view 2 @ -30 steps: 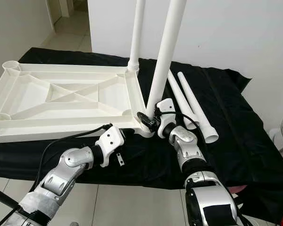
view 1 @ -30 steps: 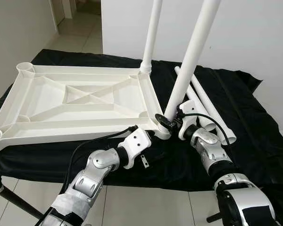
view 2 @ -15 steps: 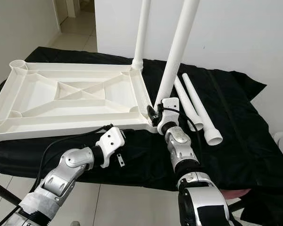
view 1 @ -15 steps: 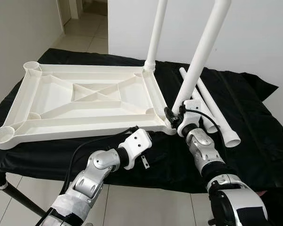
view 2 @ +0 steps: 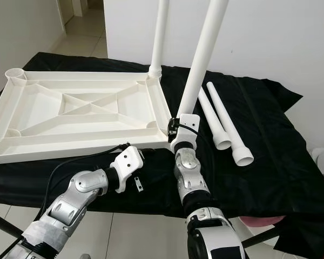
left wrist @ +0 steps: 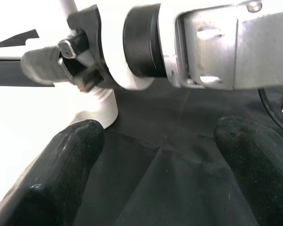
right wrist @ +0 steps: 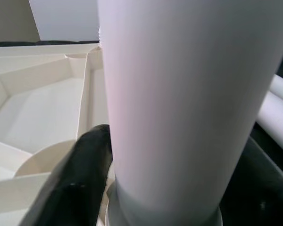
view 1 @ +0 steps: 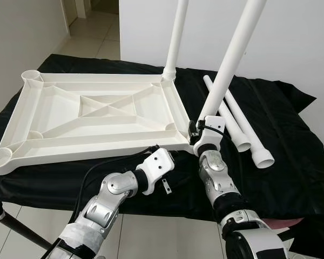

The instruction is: Building children table

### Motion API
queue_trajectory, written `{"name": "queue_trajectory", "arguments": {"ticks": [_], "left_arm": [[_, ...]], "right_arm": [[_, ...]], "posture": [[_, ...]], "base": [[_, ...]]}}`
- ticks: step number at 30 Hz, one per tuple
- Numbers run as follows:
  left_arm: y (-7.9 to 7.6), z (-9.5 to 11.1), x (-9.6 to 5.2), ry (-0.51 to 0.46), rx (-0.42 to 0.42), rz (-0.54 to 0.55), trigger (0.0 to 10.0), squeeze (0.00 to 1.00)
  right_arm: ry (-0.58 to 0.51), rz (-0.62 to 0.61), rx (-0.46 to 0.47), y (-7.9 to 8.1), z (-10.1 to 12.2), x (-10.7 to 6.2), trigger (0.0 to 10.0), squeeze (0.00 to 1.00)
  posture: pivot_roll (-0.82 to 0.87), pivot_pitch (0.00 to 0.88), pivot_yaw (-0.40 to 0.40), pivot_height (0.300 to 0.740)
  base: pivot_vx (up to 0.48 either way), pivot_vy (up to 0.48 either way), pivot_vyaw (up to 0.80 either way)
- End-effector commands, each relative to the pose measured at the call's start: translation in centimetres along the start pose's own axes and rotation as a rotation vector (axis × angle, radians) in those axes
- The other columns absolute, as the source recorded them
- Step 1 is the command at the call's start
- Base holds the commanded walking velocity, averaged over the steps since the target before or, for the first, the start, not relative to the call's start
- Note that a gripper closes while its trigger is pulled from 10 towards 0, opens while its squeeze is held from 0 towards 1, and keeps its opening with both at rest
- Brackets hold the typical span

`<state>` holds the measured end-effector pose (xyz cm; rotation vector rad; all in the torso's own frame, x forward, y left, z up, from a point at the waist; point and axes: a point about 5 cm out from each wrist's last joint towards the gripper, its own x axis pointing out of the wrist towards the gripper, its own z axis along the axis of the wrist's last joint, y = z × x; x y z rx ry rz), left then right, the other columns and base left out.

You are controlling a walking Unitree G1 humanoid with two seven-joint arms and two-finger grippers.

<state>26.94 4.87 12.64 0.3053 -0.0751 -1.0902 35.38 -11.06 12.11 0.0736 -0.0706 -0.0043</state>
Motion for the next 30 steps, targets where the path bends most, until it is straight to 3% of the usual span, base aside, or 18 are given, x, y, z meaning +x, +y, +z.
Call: {"name": "queue_trajectory", "arguments": {"ticks": [1,6,7,8,9,19,20,22,23,30], "left_arm": [[-0.4,0.0,0.1,0.0,-0.01,-0.01,10.0,0.0],[-0.4,0.0,0.0,0.001,-0.013,-0.008,10.0,0.0],[-0.4,0.0,0.0,0.001,-0.013,-0.006,10.0,0.0],[-0.4,0.0,0.0,0.001,-0.013,-0.006,10.0,0.0],[-0.3,0.0,0.0,0.001,-0.013,-0.004,10.0,0.0],[-0.1,-0.1,-0.3,0.006,-0.013,0.014,10.0,0.0],[-0.1,-0.1,-0.3,0.007,-0.014,0.015,10.0,0.0],[-0.1,-0.1,-0.3,0.007,-0.014,0.015,10.0,0.0],[-0.1,-0.1,-0.3,0.007,-0.015,0.015,10.0,0.0],[0.1,0.0,-0.2,0.007,-0.011,0.011,10.0,0.0]], "right_arm": [[-0.008,-0.004,0.007,-0.4,-0.1,-0.2,10.0,1.0],[-0.043,-0.019,-0.003,-0.9,0.6,-0.4,10.0,1.0],[-0.055,-0.012,-0.015,-1.1,0.7,-0.6,10.0,0.87],[-0.055,-0.012,-0.015,-1.1,0.7,-0.6,10.0,0.87],[-0.064,-0.003,-0.024,-1.3,0.7,-0.9,10.0,0.0],[-0.06,0.064,-0.048,-1.4,-0.2,-4.4,9.8,0.0],[-0.055,0.081,-0.037,-1.1,-0.3,-4.8,5.5,0.0],[-0.055,0.081,-0.037,-1.1,-0.3,-4.8,5.5,0.0],[-0.049,0.097,-0.034,-0.9,-0.3,-5.1,0.0,0.0],[-0.048,0.178,0.01,-0.2,0.2,-5.0,0.0,0.0]], "posture": [[0.06,0.0,-0.095,0.74],[0.06,0.0,-0.097,0.74],[0.06,0.0,-0.098,0.74],[0.06,0.0,-0.098,0.74],[0.06,0.0,-0.098,0.74],[0.06,0.01,-0.096,0.74],[0.05,0.011,-0.092,0.74],[0.05,0.011,-0.092,0.74],[0.05,0.013,-0.092,0.74],[0.05,0.01,-0.084,0.74]], "base": [[0.0,0.0,0.0],[0.0,0.0,0.0],[0.0,0.0,0.0],[0.0,0.0,0.0],[0.0,0.0,0.0],[0.0,0.0,0.0],[0.0,0.0,0.0],[0.0,0.0,0.0],[0.0,0.0,0.0],[0.0,0.0,0.0]]}}
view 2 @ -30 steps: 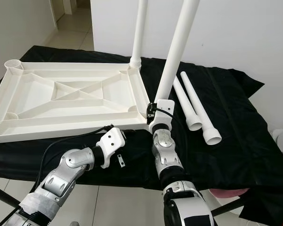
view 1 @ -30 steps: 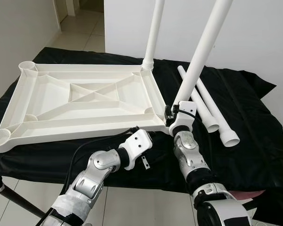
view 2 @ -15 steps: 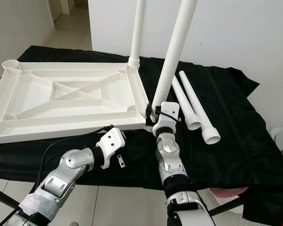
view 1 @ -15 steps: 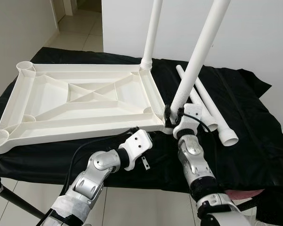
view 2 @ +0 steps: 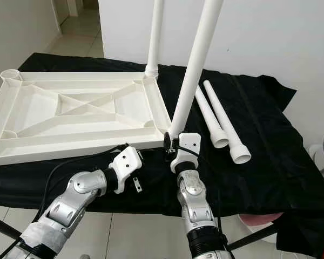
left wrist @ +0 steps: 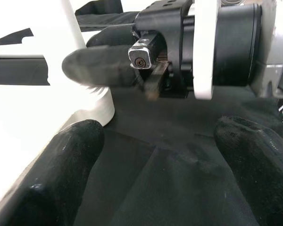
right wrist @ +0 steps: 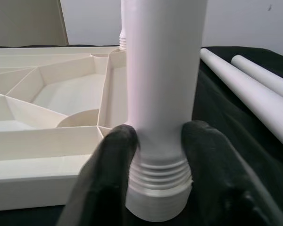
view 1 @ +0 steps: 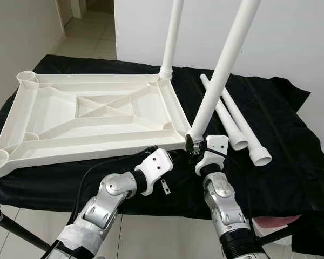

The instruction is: Building children table

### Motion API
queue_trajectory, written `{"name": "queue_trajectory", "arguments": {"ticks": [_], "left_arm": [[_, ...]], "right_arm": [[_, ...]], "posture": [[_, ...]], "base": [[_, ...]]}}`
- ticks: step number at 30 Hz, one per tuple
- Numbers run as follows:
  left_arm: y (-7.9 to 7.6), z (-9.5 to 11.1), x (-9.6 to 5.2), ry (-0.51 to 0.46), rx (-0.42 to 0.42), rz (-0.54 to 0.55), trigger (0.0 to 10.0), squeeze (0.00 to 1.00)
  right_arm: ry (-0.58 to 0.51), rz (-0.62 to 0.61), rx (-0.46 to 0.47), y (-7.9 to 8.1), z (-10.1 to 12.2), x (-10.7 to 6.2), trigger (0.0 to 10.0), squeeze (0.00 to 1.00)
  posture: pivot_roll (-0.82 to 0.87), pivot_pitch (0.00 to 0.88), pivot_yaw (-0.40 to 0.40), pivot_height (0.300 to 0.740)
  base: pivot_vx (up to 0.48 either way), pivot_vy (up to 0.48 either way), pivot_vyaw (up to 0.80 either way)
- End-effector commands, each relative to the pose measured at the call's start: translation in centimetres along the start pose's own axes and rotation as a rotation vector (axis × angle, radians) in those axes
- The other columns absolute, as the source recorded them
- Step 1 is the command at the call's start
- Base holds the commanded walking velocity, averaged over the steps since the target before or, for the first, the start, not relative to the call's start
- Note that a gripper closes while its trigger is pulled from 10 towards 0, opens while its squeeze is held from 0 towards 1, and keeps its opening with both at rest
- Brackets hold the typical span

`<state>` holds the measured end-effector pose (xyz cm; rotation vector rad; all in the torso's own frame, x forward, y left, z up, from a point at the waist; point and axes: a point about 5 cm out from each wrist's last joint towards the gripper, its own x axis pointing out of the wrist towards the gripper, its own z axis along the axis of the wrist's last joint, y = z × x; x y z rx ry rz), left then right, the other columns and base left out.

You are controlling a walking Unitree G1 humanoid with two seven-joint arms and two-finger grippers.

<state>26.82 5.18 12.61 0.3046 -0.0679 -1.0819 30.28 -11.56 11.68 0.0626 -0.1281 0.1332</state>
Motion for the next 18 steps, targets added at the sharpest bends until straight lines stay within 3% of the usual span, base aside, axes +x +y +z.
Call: {"name": "queue_trajectory", "arguments": {"ticks": [1,2,3,4,10,18], "left_arm": [[0.0,0.1,0.1,0.0,-0.007,0.004,10.0,0.0],[0.1,0.1,0.1,0.001,-0.006,0.004,10.0,0.0],[0.1,0.1,0.1,0.001,-0.005,0.005,10.0,0.0],[0.2,0.1,0.0,0.001,-0.004,0.006,10.0,0.0],[0.1,0.1,0.0,0.001,-0.003,0.008,10.0,0.0],[0.1,0.2,0.1,-0.002,-0.003,0.008,10.0,0.0]], "right_arm": [[0.003,0.038,0.017,0.3,0.2,0.2,0.0,0.0],[0.013,0.058,0.019,0.3,0.3,0.4,4.5,0.0],[0.022,0.072,0.019,0.3,0.4,0.6,4.5,0.0],[0.029,0.083,0.014,0.2,0.4,0.8,10.0,0.0],[0.032,0.064,0.004,-0.7,0.8,1.7,10.0,0.0],[0.012,-0.044,-0.024,-4.0,2.3,4.7,10.0,0.0]], "posture": [[0.05,0.01,-0.084,0.74],[0.06,0.009,-0.084,0.74],[0.06,0.009,-0.084,0.74],[0.06,0.007,-0.086,0.74],[0.06,0.007,-0.087,0.74],[0.06,0.009,-0.082,0.74]], "base": [[0.0,0.0,0.0],[0.0,0.0,0.0],[0.0,0.0,0.0],[0.0,0.0,0.0],[0.0,0.0,0.0],[0.0,0.0,0.0]]}}
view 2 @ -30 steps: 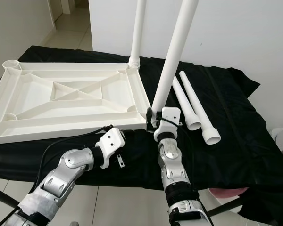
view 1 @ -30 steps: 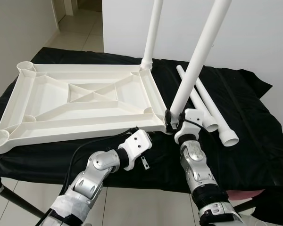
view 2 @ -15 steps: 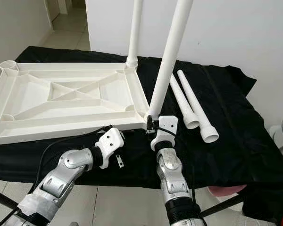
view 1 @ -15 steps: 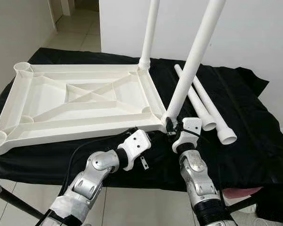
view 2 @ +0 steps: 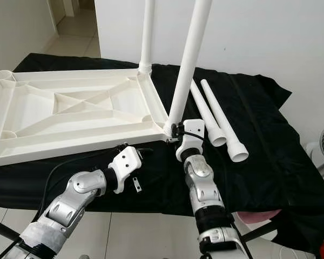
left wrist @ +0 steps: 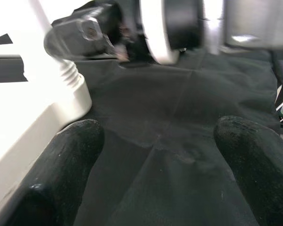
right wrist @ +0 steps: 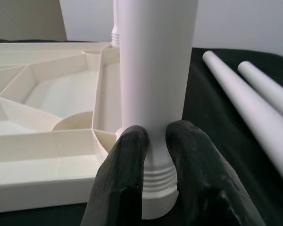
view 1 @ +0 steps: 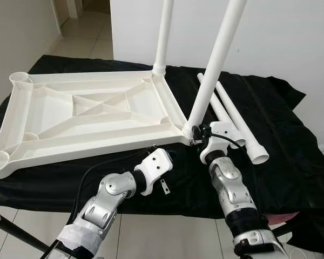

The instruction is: Building children table

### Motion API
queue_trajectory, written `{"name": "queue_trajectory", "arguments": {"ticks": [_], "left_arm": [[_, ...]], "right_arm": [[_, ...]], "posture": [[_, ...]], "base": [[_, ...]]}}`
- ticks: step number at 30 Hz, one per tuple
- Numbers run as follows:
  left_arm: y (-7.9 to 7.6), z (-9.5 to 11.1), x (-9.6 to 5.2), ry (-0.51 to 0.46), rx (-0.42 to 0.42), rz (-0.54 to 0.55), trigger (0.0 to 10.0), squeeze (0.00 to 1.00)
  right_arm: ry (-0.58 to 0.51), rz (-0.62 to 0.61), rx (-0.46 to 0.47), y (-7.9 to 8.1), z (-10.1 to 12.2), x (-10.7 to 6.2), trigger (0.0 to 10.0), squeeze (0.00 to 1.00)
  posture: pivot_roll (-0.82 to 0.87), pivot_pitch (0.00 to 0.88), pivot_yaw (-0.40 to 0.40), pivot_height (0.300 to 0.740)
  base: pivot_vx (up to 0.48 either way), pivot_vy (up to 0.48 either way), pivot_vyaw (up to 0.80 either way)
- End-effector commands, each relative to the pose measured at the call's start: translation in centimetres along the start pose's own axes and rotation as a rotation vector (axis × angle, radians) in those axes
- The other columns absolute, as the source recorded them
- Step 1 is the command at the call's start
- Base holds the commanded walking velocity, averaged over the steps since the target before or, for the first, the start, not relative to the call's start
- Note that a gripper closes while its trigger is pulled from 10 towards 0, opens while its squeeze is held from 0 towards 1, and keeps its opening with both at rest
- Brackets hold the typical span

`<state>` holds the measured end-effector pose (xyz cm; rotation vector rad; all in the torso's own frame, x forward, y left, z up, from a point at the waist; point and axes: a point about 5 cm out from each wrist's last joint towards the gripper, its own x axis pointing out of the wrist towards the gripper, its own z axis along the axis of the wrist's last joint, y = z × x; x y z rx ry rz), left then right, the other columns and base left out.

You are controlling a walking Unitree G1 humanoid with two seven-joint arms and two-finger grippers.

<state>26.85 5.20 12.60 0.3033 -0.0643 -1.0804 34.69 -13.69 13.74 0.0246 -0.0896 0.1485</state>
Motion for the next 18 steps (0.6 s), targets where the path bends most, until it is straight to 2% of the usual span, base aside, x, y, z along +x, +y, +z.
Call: {"name": "queue_trajectory", "arguments": {"ticks": [1,7,9,14,16,17,18], "left_arm": [[0.1,0.2,0.1,-0.004,0.0,0.007,10.0,0.0],[0.1,0.2,0.0,-0.003,0.0,0.009,10.0,0.0],[0.1,0.2,0.0,-0.003,0.0,0.012,10.0,0.0],[1.0,0.1,-0.4,0.0,-0.004,0.068,10.0,0.0],[2.1,0.4,-0.9,-0.009,-0.016,0.111,10.0,0.0],[2.1,0.4,-0.9,-0.009,-0.016,0.111,10.0,0.0],[2.7,0.5,-1.1,-0.015,-0.021,0.132,10.0,0.0]], "right_arm": [[-0.028,-0.061,0.011,-1.4,0.6,0.3,10.0,0.0],[-0.03,-0.19,0.002,-4.4,1.6,1.7,10.0,0.0],[-0.034,-0.198,0.007,-4.6,1.8,1.8,10.0,0.0],[-0.084,-0.131,0.033,-3.3,1.7,1.2,10.0,0.0],[-0.105,-0.089,0.052,-2.3,1.3,0.4,10.0,0.0],[-0.105,-0.089,0.052,-2.3,1.3,0.4,10.0,0.0],[-0.11,-0.078,0.062,-1.9,1.0,0.0,10.0,0.0]], "posture": [[0.06,0.009,-0.082,0.74],[0.07,0.01,-0.082,0.74],[0.07,0.009,-0.083,0.74],[0.07,0.013,-0.087,0.74],[0.07,0.017,-0.089,0.74],[0.07,0.017,-0.089,0.74],[0.07,0.017,-0.089,0.74]], "base": [[0.0,0.0,0.0],[0.0,0.0,0.0],[0.0,0.0,0.0],[0.0,0.0,0.0],[0.0,0.0,0.0],[0.0,0.0,0.0],[0.0,0.0,0.0]]}}
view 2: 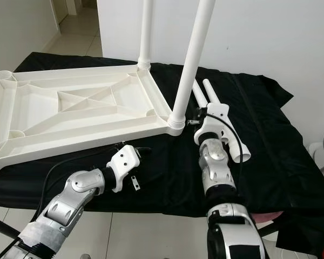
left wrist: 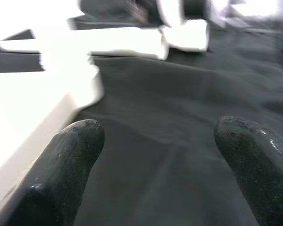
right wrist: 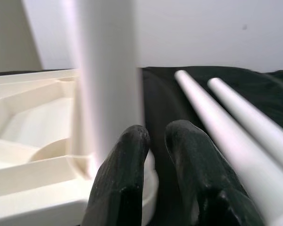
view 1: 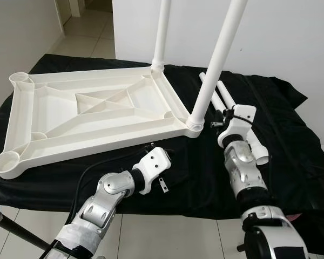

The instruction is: Building children table

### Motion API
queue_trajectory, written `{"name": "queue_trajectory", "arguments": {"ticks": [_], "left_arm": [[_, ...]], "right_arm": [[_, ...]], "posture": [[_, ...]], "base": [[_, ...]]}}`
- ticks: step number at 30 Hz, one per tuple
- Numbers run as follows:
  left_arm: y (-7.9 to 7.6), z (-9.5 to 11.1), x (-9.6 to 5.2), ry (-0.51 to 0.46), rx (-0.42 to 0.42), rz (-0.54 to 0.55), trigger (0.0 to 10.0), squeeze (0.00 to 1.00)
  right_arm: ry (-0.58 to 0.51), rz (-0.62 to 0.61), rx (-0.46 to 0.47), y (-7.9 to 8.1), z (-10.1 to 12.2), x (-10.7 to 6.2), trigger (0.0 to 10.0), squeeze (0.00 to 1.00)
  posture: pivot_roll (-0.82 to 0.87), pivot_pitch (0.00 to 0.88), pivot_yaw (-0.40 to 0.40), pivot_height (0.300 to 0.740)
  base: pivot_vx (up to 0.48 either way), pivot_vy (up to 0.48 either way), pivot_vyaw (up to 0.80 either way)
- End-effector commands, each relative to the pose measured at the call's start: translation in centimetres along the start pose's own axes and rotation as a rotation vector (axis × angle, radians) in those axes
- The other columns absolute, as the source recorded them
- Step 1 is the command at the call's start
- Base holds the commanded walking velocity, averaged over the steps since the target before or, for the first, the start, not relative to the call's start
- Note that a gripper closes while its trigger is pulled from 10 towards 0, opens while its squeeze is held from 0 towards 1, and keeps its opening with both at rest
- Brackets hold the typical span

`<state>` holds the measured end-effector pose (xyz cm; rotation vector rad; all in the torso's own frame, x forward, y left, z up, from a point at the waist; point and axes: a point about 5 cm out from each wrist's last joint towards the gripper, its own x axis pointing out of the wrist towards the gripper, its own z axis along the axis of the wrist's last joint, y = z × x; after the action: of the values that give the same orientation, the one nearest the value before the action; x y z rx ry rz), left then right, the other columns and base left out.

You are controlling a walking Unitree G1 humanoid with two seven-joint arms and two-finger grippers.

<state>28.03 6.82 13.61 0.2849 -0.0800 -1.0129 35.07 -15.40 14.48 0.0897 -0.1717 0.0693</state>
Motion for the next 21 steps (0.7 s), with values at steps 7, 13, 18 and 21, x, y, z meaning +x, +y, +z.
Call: {"name": "queue_trajectory", "arguments": {"ticks": [7,13,18,21], "left_arm": [[3.4,0.7,-1.0,-0.017,-0.019,0.126,10.0,0.0],[6.5,-0.4,-1.0,0.107,0.034,0.27,10.0,0.0],[7.3,-1.9,-0.8,0.22,0.042,0.314,10.0,0.0],[8.0,-2.6,-0.8,0.271,0.005,0.379,10.0,0.0]], "right_arm": [[-0.001,0.056,0.035,1.2,-1.3,-2.2,10.0,0.0],[0.036,0.051,0.021,1.5,-2.7,-3.5,10.0,1.0],[0.03,0.044,0.029,1.7,-2.5,-3.4,10.0,1.0],[0.024,0.053,0.015,1.9,-2.2,-3.3,10.0,0.17]], "posture": [[0.06,0.014,-0.086,0.74],[0.05,0.002,-0.08,0.74],[0.04,0.0,-0.076,0.74],[0.04,0.0,-0.074,0.74]], "base": [[0.0,0.0,0.0],[0.0,0.0,0.0],[0.0,0.0,0.0],[0.0,0.0,0.0]]}}
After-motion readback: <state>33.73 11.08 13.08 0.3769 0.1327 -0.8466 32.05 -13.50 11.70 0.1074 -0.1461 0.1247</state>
